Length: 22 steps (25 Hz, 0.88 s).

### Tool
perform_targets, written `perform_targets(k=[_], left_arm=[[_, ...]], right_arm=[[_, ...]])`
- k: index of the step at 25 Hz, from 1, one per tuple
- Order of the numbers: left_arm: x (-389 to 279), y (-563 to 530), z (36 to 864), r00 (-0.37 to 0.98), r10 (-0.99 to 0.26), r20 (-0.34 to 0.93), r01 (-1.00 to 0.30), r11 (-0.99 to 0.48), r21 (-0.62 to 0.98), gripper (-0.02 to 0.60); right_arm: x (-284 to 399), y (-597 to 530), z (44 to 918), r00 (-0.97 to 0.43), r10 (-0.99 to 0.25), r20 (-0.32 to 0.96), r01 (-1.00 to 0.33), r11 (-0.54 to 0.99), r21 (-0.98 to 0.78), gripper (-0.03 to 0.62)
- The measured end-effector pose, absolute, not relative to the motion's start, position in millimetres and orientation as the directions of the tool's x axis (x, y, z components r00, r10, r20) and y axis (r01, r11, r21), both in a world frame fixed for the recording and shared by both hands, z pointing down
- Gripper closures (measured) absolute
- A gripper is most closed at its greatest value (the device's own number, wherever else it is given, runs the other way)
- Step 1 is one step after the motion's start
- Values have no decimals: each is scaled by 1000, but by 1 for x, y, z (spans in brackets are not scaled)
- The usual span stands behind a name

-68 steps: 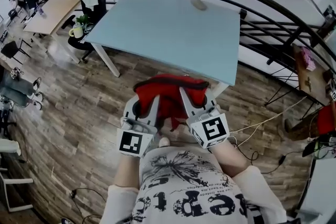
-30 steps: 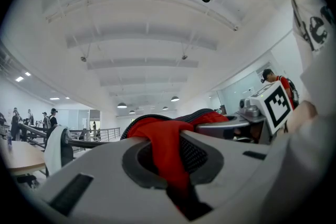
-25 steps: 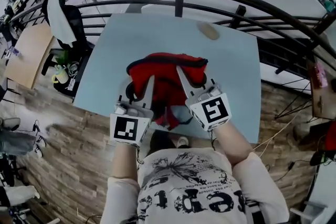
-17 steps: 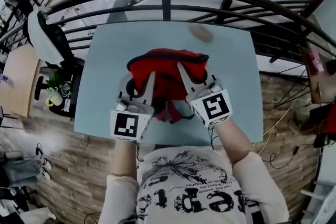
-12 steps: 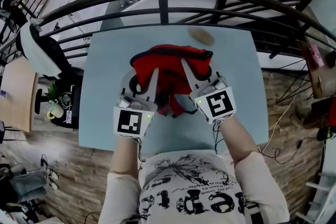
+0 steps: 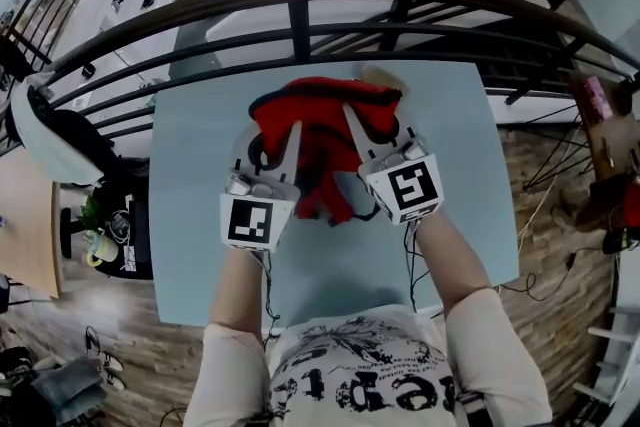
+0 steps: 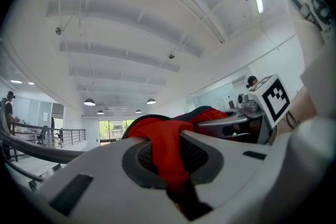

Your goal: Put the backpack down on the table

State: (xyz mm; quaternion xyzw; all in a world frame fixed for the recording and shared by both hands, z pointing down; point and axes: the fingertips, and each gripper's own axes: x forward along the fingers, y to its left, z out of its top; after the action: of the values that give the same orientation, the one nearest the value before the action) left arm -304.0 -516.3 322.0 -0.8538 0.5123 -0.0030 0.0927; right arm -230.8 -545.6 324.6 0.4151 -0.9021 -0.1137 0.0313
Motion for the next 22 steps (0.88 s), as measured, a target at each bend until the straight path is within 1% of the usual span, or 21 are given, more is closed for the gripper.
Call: perform_targets(k=[5,10,20,22], left_arm=[[-301,-529,362,485,-873,-49,-869,-476,-132,546],[-294,-527,384,495,-869,-25,-865,-490,-108,546],[-280,-480,431,474,-880,37,-880,-475,-22,545],[-277,-470,439,469,-883,28,-883,-470,-14,545]], right_arm=[[-228,-558,364,-635,-772,13,-755,624,202,566],[-219,-556,390,-619,-784,46,-770,617,162,562],[-204,-508,439,-615,-774,150,-772,630,88,556],[-200,-498,447,-622,-765,166,-766,638,71,554]])
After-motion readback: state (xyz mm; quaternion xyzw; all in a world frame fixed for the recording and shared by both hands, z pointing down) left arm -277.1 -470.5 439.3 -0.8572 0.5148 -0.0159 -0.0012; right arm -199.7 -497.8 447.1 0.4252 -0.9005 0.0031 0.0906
